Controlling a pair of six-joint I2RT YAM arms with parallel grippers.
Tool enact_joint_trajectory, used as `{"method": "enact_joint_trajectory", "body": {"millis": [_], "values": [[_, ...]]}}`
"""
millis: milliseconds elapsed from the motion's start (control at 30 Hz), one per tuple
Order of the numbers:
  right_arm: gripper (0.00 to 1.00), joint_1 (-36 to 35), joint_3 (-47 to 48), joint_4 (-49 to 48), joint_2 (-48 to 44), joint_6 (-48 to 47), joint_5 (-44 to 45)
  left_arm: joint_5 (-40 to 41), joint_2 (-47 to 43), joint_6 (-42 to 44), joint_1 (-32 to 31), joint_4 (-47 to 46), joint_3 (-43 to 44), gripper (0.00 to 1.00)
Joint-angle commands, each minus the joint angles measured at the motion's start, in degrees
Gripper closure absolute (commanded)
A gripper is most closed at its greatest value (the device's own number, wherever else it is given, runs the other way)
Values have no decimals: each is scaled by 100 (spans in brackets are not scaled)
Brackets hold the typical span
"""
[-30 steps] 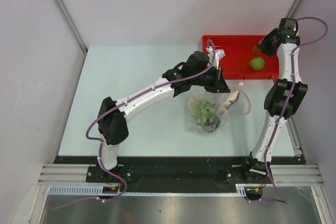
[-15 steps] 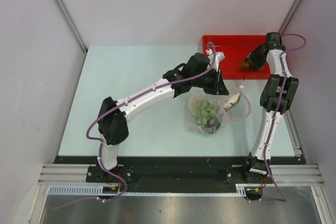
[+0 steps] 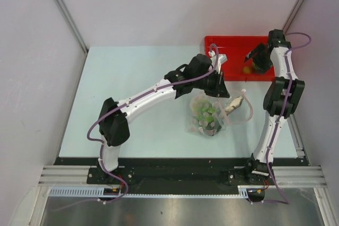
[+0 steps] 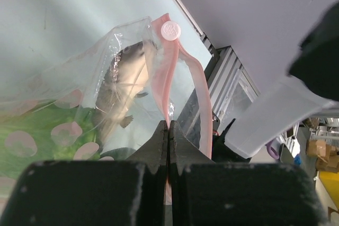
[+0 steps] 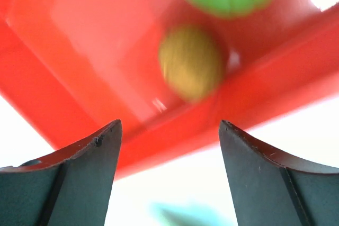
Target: Open the zip-top bag and remove the fake food
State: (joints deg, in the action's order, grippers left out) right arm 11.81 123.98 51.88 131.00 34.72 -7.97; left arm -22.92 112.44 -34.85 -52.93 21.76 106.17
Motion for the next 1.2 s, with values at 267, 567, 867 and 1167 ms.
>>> {"method": "enact_joint_trajectory", "body": {"millis": [267,567,867,1167], "values": [[36,-302,-3976,207,-4695,-272,304,-240,-390,5,19,-40,185,100],[44,-715,-4838,1087,-6848,-440,630,-292,-354,-189,19,-119,255,100],[59,-1927,-6131,44,-7677,78,637,-389,-478,-444,-25,-260,282,100],[54,-2421,-6825,-950,-7510,360,1420,-450,-653,-540,-34,-286,290,100]]}}
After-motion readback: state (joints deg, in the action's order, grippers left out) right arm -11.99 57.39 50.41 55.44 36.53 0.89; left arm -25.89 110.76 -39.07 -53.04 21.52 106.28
